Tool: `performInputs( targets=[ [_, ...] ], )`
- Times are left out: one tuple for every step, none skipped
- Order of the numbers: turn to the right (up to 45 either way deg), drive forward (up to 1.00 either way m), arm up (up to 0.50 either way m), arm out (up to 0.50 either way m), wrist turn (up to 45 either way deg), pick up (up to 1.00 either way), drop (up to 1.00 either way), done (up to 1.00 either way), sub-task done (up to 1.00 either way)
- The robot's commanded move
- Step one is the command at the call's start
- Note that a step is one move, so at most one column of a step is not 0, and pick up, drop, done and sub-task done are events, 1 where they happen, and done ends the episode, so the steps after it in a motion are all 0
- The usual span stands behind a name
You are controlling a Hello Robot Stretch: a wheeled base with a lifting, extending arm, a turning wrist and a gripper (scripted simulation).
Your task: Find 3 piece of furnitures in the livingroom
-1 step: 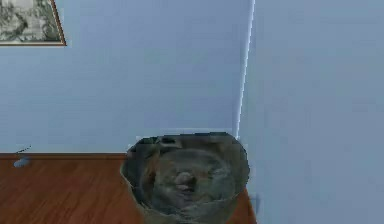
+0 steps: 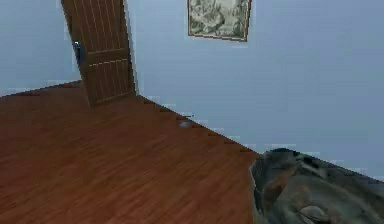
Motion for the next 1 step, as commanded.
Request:
performInputs(
  targets=[
    [-45.0,0.00,0.00,0.00,0.0,0.00,0.00,0.00,0.00]
  ],
)
